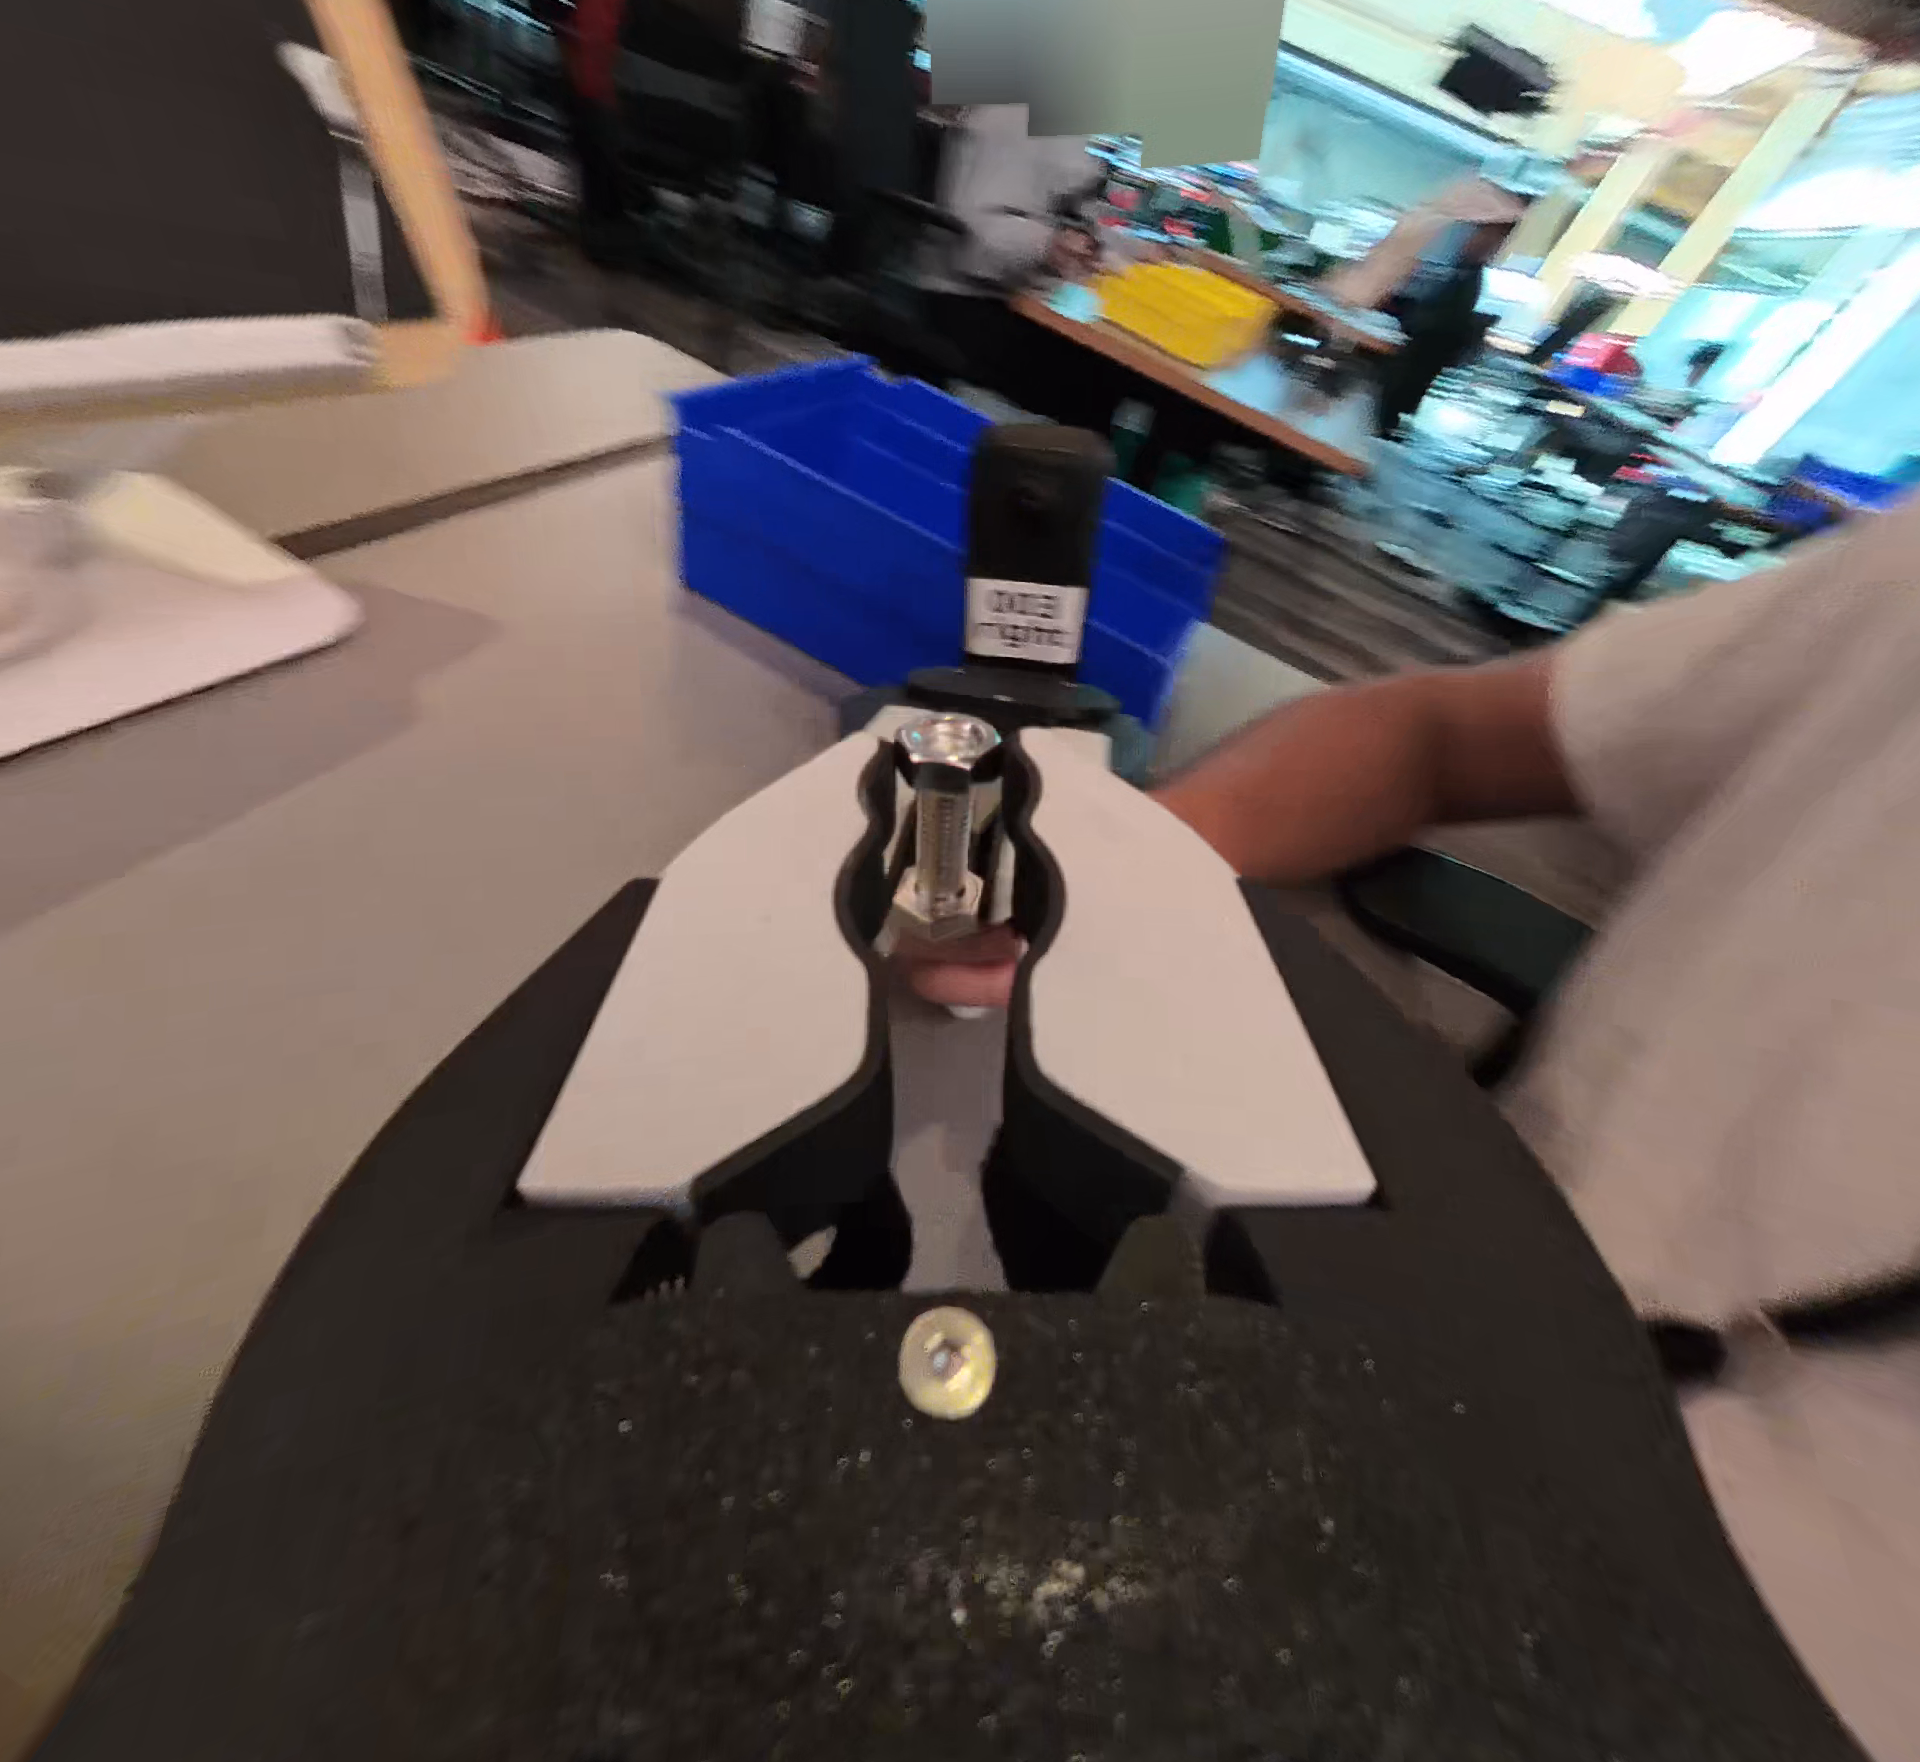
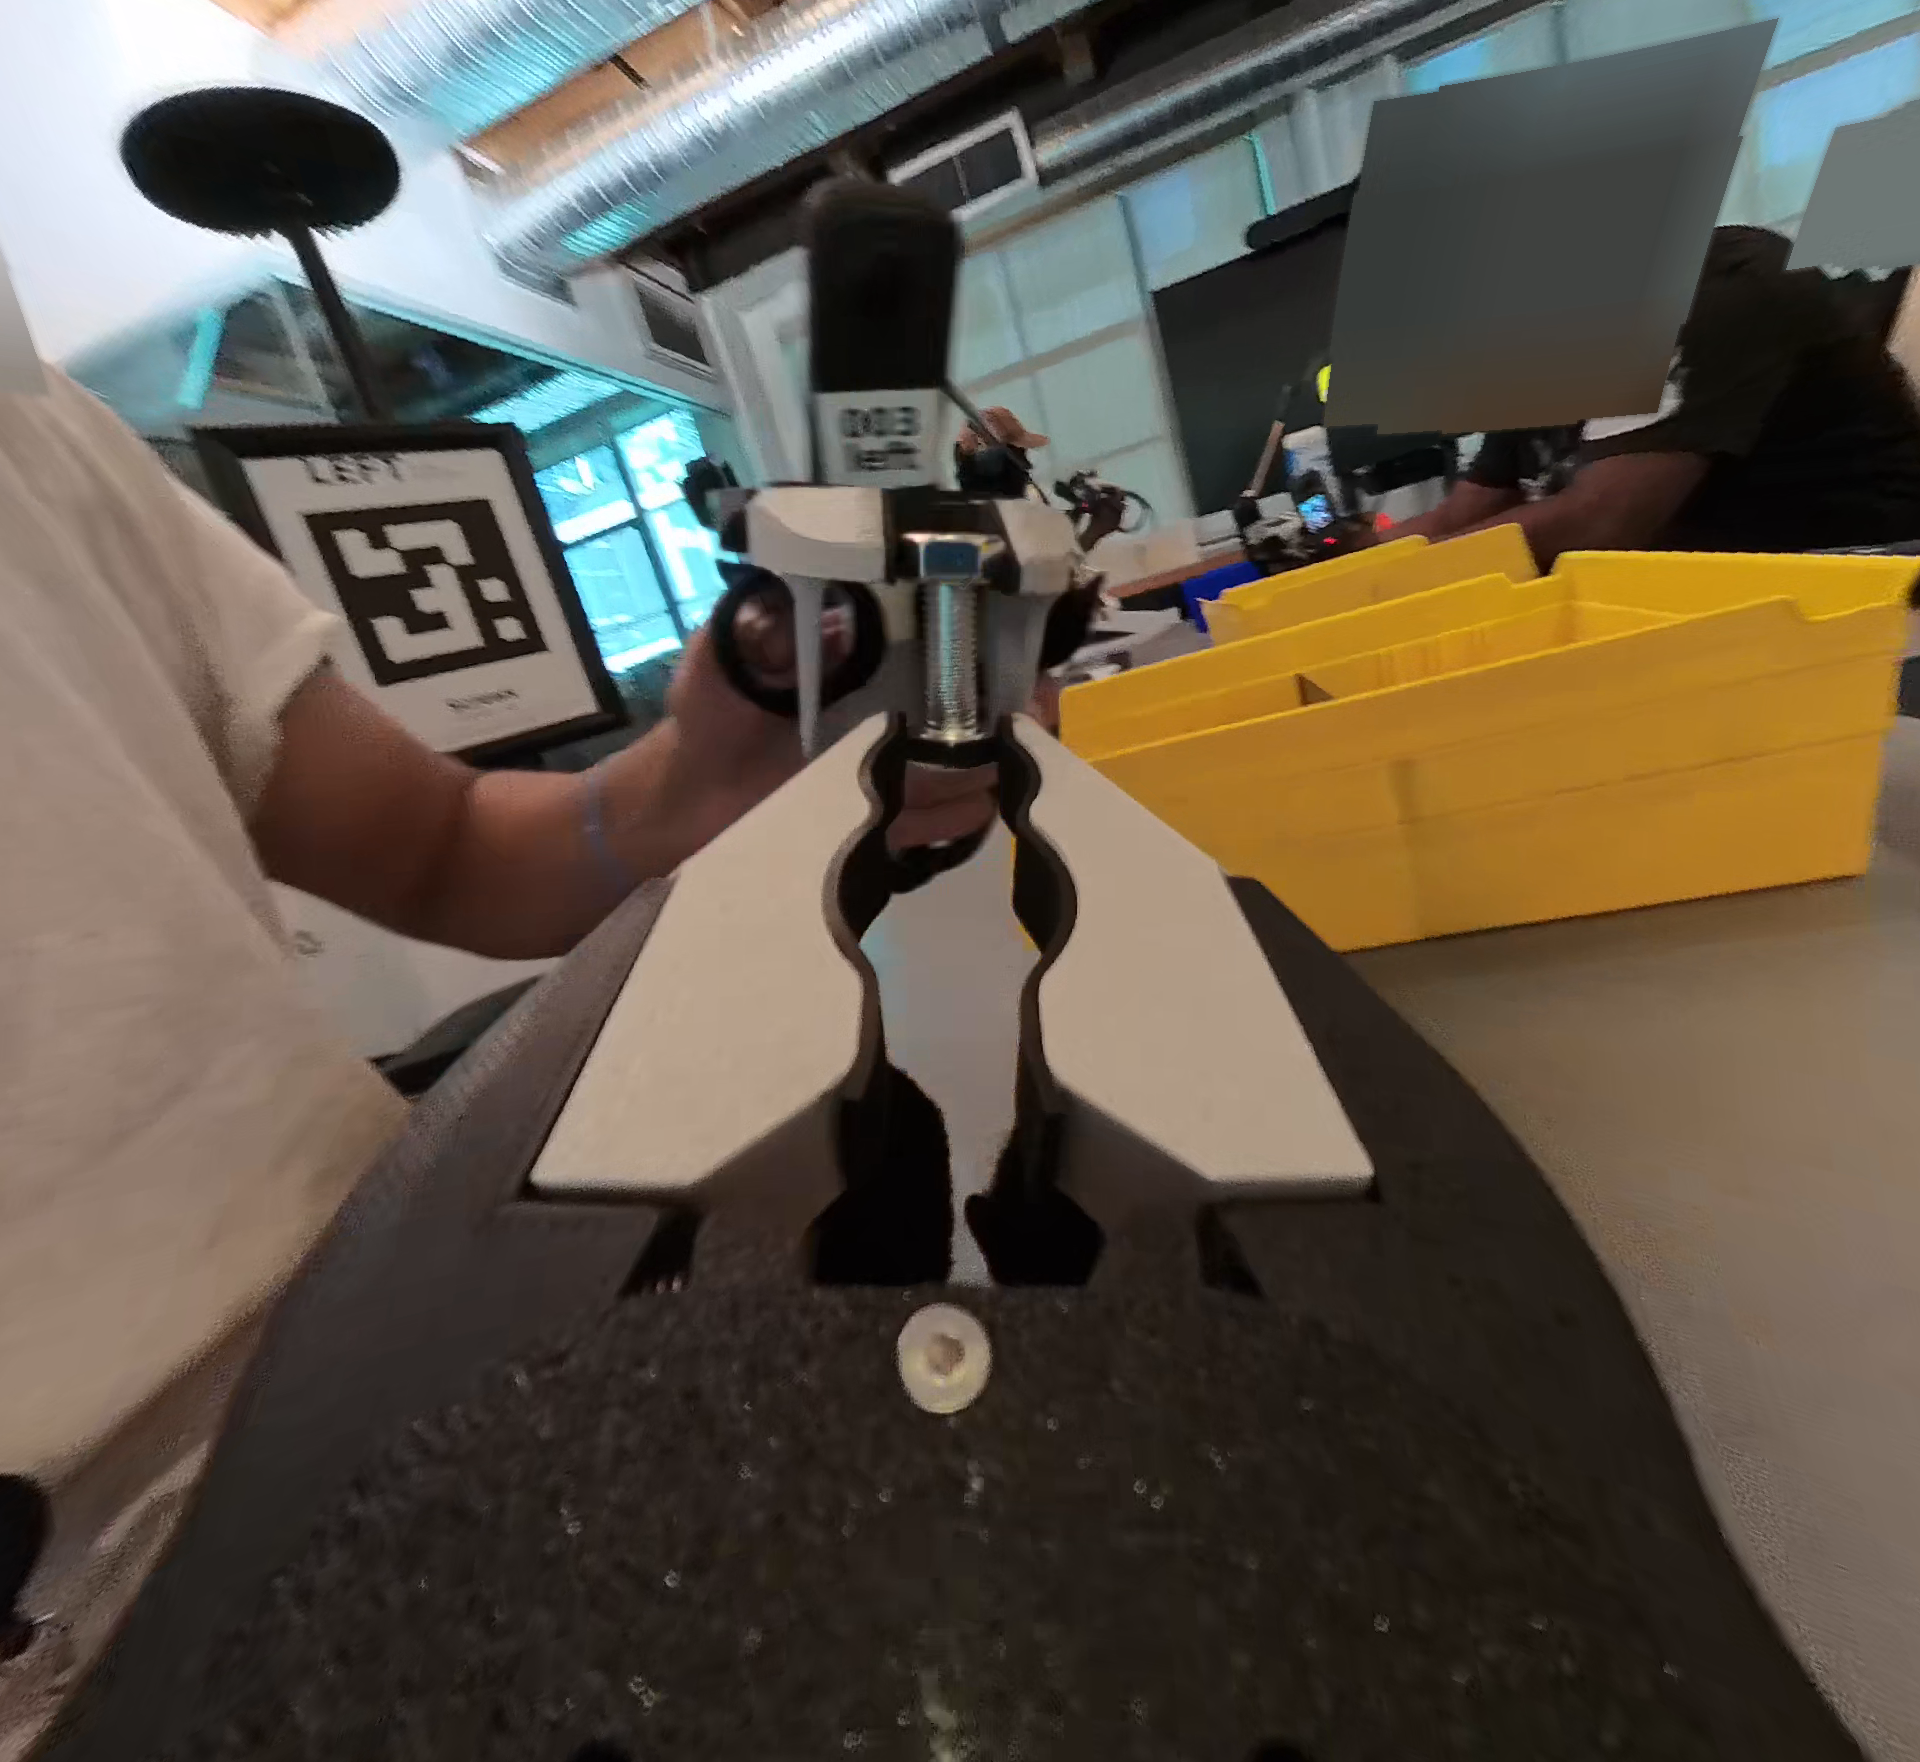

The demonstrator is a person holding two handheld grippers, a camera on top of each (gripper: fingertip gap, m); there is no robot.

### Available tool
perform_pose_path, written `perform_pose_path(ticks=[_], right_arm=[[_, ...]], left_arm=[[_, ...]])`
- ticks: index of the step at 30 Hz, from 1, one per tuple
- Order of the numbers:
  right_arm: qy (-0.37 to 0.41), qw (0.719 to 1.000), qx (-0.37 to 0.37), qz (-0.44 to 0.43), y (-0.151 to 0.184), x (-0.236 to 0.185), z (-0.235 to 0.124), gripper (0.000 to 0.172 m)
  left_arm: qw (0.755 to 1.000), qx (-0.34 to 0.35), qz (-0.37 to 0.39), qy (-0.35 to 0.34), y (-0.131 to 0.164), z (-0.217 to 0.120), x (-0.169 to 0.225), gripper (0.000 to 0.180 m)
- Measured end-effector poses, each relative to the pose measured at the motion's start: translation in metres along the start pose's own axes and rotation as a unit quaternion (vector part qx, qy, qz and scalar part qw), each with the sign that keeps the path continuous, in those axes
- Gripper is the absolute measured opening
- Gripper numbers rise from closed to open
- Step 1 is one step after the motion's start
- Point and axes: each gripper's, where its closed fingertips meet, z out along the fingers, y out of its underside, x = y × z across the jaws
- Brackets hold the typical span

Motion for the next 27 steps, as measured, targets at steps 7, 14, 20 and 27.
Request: perform_pose_path(ticks=[7, 14, 20, 27], right_arm=[[-0.147, 0.984, 0.011, 0.096, -0.001, -0.042, 0.003, 0.016], [-0.163, 0.977, 0.028, 0.131, -0.008, -0.039, -0.002, 0.016], [-0.064, 0.993, 0.009, 0.094, 0.001, -0.006, 0.000, 0.015], [0.185, 0.956, -0.118, -0.196, 0.023, 0.042, -0.005, 0.017]], left_arm=[[0.946, -0.120, 0.003, 0.301, 0.003, -0.013, 0.041, 0.018], [0.930, -0.135, -0.007, 0.342, -0.002, 0.000, 0.040, 0.021], [0.973, -0.056, -0.024, 0.221, -0.009, 0.000, 0.020, 0.055], [0.990, -0.049, 0.079, -0.107, 0.011, -0.008, -0.033, 0.051]])
